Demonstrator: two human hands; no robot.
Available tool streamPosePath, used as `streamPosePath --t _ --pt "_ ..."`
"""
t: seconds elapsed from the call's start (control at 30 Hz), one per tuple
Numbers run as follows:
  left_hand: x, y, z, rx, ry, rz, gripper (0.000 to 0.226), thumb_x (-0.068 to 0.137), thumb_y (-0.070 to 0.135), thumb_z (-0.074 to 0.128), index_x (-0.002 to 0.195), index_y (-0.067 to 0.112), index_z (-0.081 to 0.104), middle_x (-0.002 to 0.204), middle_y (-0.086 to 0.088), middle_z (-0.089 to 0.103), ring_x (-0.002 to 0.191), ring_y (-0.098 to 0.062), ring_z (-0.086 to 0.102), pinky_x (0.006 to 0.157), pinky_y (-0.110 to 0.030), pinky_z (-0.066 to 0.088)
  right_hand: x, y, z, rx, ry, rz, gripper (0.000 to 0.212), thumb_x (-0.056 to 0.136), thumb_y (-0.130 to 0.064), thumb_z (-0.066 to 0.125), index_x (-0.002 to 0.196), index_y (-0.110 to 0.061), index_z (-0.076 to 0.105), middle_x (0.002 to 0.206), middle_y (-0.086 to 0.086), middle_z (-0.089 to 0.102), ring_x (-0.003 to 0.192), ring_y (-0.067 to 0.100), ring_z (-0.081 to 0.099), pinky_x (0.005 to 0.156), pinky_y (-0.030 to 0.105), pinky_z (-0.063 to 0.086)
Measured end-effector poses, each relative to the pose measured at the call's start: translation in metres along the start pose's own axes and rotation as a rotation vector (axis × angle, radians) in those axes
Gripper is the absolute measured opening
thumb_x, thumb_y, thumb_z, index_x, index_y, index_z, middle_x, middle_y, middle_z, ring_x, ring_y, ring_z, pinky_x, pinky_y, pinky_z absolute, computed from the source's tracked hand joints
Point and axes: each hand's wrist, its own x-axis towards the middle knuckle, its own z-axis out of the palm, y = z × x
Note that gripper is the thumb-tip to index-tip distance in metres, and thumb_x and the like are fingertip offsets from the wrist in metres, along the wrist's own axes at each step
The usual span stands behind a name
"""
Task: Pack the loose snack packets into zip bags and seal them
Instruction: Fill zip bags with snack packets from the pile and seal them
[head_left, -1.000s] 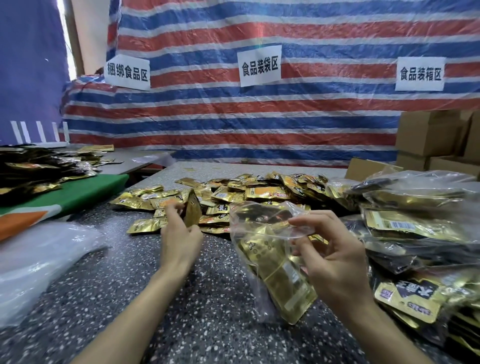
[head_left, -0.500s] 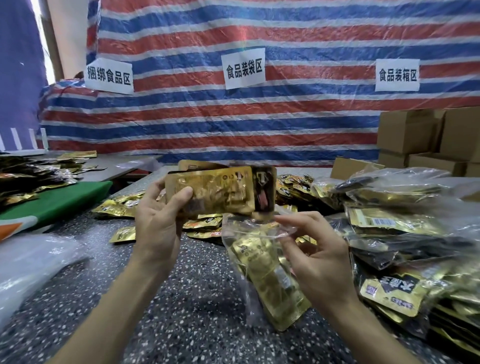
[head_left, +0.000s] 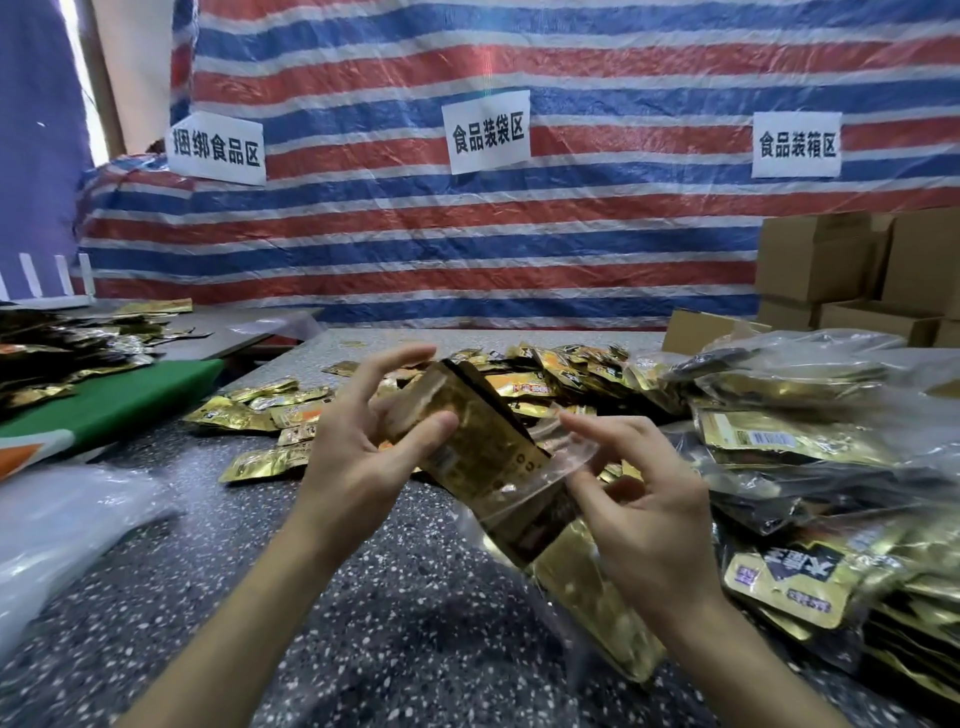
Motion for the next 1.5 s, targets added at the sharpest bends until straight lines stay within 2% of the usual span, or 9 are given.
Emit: streamPosePath --t 0.2,0.5,0.73,0.87,0.97,1.03,1.17,1.3,1.5 --pt "-0.005 -0.004 0.026 0.115 0.119 -0.036 0.028 0.075 0.025 0.075 0.096 0.019 0.058 0.081 -0.011 0.073 0.069 -0.022 0.073 0.052 -0.026 0.057 -0.007 -0.004 0.010 -0.016 -0.085 -0.098 0.037 0.084 -0.012 0.075 0.121 -0.012 0.071 0.109 -0.004 0.065 0.095 0.015 0.067 0.070 0.029 0.060" --pt "-0.008 -0.001 0.040 -0.025 0.340 -0.177 0.024 0.087 0.031 0.065 0.103 0.014 0.056 0.081 0.005 0.075 0.070 -0.006 0.070 0.054 -0.016 0.052 -0.002 -0.010 0.007 0.081 -0.033 -0.033 0.035 0.081 -0.020 0.078 0.114 -0.012 0.072 0.109 0.000 0.065 0.097 0.010 0.068 0.074 0.024 0.062" --pt "-0.015 -0.009 0.046 -0.035 -0.016 -0.609 0.018 0.091 0.016 0.069 0.103 0.010 0.058 0.089 -0.009 0.077 0.076 -0.027 0.075 0.064 -0.042 0.060 -0.002 -0.013 0.009 0.112 0.047 0.015 0.032 0.082 0.002 0.078 0.108 -0.014 0.071 0.106 0.001 0.066 0.095 0.010 0.070 0.074 0.026 0.062" --pt "-0.011 -0.002 0.039 0.039 -0.005 -0.472 0.016 0.080 0.005 0.078 0.091 0.010 0.068 0.087 -0.009 0.076 0.075 -0.023 0.074 0.061 -0.027 0.056 0.007 -0.017 0.000 0.031 -0.019 0.020 0.057 0.079 0.001 0.068 0.128 -0.026 0.057 0.093 -0.009 0.060 0.074 0.009 0.058 0.057 0.021 0.051" --pt "-0.010 0.002 0.037 0.087 -0.044 -0.359 0.020 0.075 0.008 0.082 0.092 0.014 0.074 0.094 -0.001 0.077 0.086 -0.017 0.073 0.072 -0.028 0.058 0.014 -0.015 -0.010 0.001 0.001 0.173 0.064 0.074 -0.030 0.064 0.138 -0.030 0.051 0.119 -0.007 0.056 0.104 -0.002 0.053 0.084 0.009 0.043" --pt "-0.010 0.004 0.038 0.080 -0.087 -0.294 0.018 0.076 0.018 0.080 0.094 0.020 0.077 0.096 0.002 0.077 0.088 -0.014 0.073 0.071 -0.023 0.057 0.019 -0.011 -0.016 0.119 -0.150 0.346 0.067 0.073 -0.036 0.067 0.139 -0.026 0.055 0.130 -0.005 0.060 0.116 0.006 0.057 0.096 0.026 0.049" --pt "-0.010 0.001 0.040 -0.035 -0.086 -0.218 0.045 0.076 0.058 0.071 0.108 0.026 0.070 0.116 0.005 0.071 0.111 -0.011 0.065 0.092 -0.039 0.053 0.024 -0.003 -0.019 0.313 -0.189 0.450 0.012 0.084 -0.004 0.076 0.091 -0.014 0.078 0.089 0.004 0.077 0.083 0.013 0.072 0.069 0.022 0.056" --pt "-0.013 -0.014 0.033 -0.158 -0.081 -0.217 0.094 0.052 0.068 0.085 0.131 0.031 0.050 0.139 0.010 0.057 0.123 -0.020 0.061 0.096 -0.043 0.052 0.027 0.007 -0.024 0.476 0.024 0.623 0.021 0.087 -0.005 0.072 0.073 -0.019 0.077 0.086 0.008 0.074 0.080 0.021 0.070 0.062 0.034 0.060" --pt "-0.014 -0.032 0.030 0.010 -0.066 -0.273 0.031 0.069 0.025 0.082 0.099 0.018 0.074 0.104 -0.004 0.076 0.098 -0.021 0.073 0.083 -0.028 0.060 0.025 0.010 -0.023 0.497 0.089 0.683 0.026 0.089 -0.013 0.072 0.068 -0.028 0.076 0.082 0.004 0.074 0.080 0.018 0.071 0.057 0.035 0.058"
